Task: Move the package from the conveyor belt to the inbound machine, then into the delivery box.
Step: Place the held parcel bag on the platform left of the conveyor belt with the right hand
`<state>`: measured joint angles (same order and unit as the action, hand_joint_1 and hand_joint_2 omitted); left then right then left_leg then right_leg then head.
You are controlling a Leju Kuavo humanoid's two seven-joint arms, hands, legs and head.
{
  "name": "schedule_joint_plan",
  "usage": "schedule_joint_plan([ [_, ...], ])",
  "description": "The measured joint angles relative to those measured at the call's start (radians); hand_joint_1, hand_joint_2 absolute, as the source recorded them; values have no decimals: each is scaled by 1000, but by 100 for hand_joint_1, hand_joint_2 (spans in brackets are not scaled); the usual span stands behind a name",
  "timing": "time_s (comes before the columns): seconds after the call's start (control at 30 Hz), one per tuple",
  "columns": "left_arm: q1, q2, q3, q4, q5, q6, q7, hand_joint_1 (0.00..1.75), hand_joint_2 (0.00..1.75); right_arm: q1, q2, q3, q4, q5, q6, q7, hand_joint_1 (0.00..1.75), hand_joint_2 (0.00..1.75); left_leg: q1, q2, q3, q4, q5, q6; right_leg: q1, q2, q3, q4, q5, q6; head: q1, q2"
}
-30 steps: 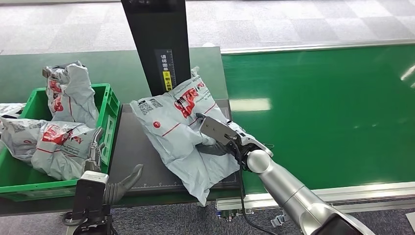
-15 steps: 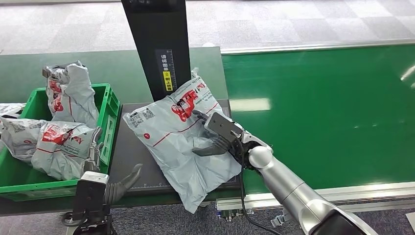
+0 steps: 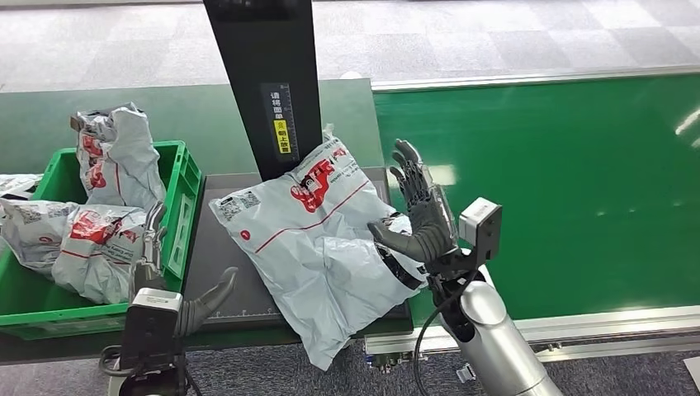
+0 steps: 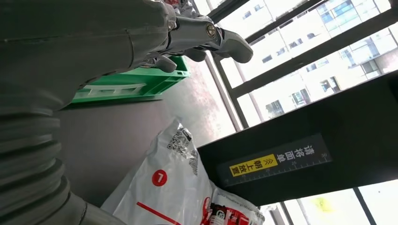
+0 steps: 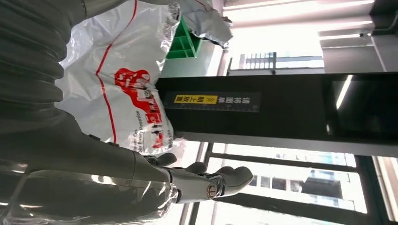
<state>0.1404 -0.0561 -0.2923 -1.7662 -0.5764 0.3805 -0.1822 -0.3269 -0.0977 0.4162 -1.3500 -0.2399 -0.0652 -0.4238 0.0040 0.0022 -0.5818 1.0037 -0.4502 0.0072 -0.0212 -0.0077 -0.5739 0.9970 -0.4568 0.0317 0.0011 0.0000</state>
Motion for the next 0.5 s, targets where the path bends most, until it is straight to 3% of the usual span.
schedule_joint_plan([
  [0.27, -17, 4, -16, 2, -33, -62, 8, 0, 175, 89, 9, -64, -116, -3, 4, -11, 0, 175, 0, 0, 1, 0, 0, 0, 0, 0, 0, 0, 0, 0, 0, 0],
  [0.5, -83, 10, -157, 85, -186, -237, 55, 0, 175, 188, 62, -137, -206, -7, 74, -22, 0, 175, 0, 0, 0, 0, 0, 0, 0, 0, -1, 0, 0, 0, 0, 0],
])
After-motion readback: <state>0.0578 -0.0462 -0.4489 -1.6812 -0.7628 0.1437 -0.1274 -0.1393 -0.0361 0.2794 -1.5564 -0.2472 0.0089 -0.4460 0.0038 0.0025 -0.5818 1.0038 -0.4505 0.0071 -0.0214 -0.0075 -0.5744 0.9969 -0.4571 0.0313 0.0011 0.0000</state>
